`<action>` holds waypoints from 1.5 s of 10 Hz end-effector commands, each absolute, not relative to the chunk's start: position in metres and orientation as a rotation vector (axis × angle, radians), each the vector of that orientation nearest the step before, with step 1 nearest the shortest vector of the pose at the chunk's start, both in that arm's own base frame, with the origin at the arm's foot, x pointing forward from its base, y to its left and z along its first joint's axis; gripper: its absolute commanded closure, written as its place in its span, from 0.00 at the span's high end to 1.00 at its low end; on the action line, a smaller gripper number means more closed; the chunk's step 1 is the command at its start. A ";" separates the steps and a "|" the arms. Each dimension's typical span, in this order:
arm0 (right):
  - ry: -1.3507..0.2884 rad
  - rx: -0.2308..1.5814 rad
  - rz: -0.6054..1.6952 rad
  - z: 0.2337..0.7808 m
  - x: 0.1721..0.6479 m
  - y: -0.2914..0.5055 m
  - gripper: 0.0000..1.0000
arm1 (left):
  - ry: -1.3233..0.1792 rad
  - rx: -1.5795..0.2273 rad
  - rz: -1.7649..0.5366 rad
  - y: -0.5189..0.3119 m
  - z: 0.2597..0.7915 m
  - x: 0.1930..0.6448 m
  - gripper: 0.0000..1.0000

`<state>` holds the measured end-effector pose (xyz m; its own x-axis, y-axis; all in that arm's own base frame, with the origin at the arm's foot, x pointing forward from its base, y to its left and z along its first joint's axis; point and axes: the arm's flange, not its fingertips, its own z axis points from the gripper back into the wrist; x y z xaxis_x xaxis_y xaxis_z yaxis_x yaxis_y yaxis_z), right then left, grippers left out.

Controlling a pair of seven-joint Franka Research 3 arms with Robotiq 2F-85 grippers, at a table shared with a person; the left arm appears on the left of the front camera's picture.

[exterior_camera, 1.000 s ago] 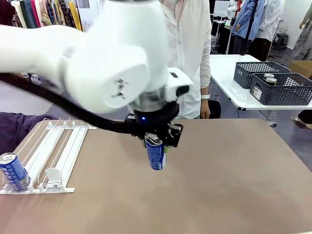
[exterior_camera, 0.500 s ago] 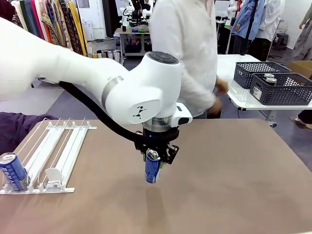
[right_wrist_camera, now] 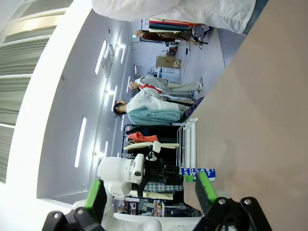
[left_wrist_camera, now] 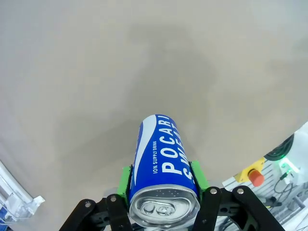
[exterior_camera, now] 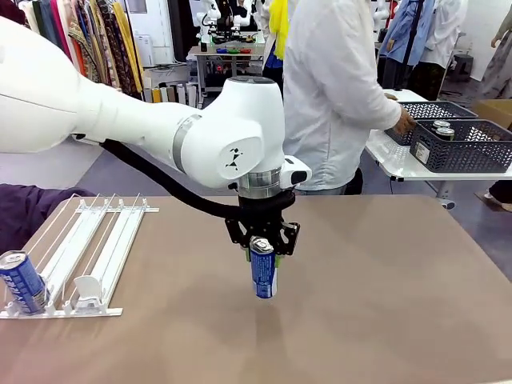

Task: Retrieve and store the cans from the dispenser.
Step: Pick up one can from the Automatic Can Dispenser and place it in the middle of the table.

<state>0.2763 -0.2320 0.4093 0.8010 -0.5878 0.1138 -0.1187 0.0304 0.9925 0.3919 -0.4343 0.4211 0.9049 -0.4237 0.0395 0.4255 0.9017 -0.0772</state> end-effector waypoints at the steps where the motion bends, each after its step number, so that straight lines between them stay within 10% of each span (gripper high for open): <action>1: -0.577 1.521 -0.392 0.413 0.274 -0.232 1.00 | -0.030 -0.062 -0.449 -0.438 0.417 0.385 0.00; 9: -0.577 1.521 -0.392 0.413 0.274 -0.232 1.00 | -0.027 -0.072 -0.526 -0.443 0.408 0.381 0.00; 10: -0.577 1.521 -0.392 0.413 0.274 -0.232 1.00 | -0.028 -0.078 -0.519 -0.443 0.409 0.382 0.26; 11: -0.577 1.521 -0.392 0.413 0.274 -0.232 1.00 | -0.029 -0.089 -0.520 -0.442 0.409 0.382 0.84; 12: -0.577 1.521 -0.392 0.413 0.274 -0.232 1.00 | -0.032 -0.091 -0.521 -0.442 0.408 0.382 1.00; 15: -0.577 1.521 -0.392 0.413 0.274 -0.232 1.00 | -0.039 -0.094 -0.517 -0.442 0.409 0.382 1.00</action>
<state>0.2763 -0.2320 0.4093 0.8010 -0.5878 0.1138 -0.1187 0.0304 0.9925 0.3825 -0.4483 0.4086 0.8724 -0.4868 0.0438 0.4888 0.8691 -0.0755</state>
